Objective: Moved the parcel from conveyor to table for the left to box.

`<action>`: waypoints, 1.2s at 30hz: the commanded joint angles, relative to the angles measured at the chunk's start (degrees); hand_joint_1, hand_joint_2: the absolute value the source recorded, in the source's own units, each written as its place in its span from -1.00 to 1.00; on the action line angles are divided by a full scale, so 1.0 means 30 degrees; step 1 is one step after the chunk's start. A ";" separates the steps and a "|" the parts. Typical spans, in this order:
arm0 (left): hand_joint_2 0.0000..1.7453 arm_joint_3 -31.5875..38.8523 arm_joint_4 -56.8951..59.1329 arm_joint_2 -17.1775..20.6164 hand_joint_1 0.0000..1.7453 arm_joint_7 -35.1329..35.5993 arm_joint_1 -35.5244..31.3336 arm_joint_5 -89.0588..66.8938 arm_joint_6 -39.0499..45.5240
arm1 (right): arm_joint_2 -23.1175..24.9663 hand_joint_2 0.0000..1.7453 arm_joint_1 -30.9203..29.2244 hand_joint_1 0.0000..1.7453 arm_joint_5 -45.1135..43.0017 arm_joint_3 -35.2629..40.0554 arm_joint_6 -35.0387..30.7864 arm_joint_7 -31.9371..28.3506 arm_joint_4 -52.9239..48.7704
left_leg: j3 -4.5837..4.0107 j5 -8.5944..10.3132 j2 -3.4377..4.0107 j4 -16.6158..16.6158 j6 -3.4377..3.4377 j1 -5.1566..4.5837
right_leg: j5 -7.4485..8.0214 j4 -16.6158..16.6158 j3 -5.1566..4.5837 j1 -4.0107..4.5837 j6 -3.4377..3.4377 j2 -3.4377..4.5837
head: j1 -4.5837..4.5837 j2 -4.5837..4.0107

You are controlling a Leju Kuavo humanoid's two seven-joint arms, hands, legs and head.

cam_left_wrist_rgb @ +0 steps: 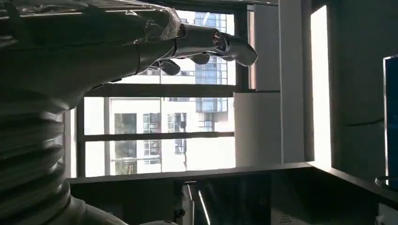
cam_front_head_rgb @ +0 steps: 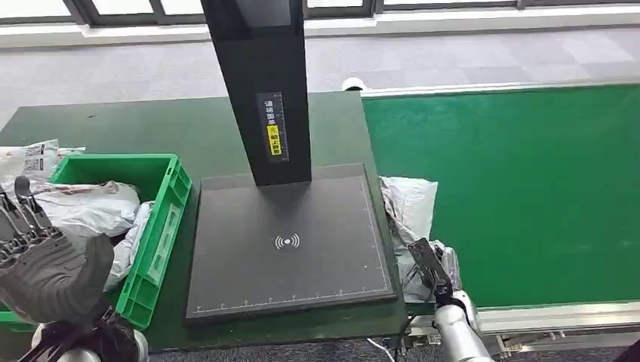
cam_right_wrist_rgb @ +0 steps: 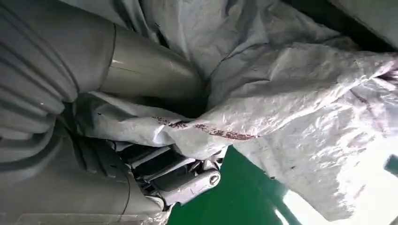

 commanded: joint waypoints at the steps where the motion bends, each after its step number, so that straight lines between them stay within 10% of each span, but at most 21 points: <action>1: 1.00 -0.0700 0.0573 0.0721 -1.00 0.0080 -0.0018 -0.0197 0.0299 | 0.2513 1.00 0.2334 1.00 -0.2095 -0.1129 -0.1189 -0.2495 -0.7619 | -0.0002 0.0011 -0.0045 -0.0045 0.0008 -0.0014 | -0.0009 -0.0027 0.0007 -0.0008 -0.0013 -0.0068 | 0.0000 0.0000; 10: 1.00 -0.0652 0.0492 0.0637 -1.00 0.0080 0.0126 -0.0272 0.0203 | 0.3557 1.00 0.3423 1.00 -0.2723 -0.0790 -0.1804 -0.2799 -1.1430 | -0.0038 0.0000 -0.0093 -0.0050 0.0017 -0.0010 | -0.0021 -0.0037 -0.0017 -0.0001 -0.0015 -0.0110 | 0.0000 0.0000; 22: 1.00 -0.0447 0.0155 0.0458 -1.00 0.0080 0.0357 -0.0295 -0.0016 | 0.3537 1.00 0.7822 1.00 -0.6521 0.6156 -0.6553 -0.3350 -2.1996 | -0.0066 -0.0012 -0.0102 -0.0035 0.0006 -0.0023 | -0.0040 0.0000 -0.0044 -0.0026 -0.0025 -0.0136 | 0.0000 0.0000; 36: 1.00 -0.0763 0.0873 0.0774 -1.00 0.0080 -0.0118 -0.0091 -0.0278 | 0.2692 1.00 0.5410 1.00 -0.4314 1.1228 -0.2342 -0.3214 -1.5777 | -0.0141 0.0025 -0.0017 -0.0090 -0.0003 0.0019 | 0.0008 -0.0081 0.0027 0.0018 -0.0031 -0.0058 | 0.0000 0.0000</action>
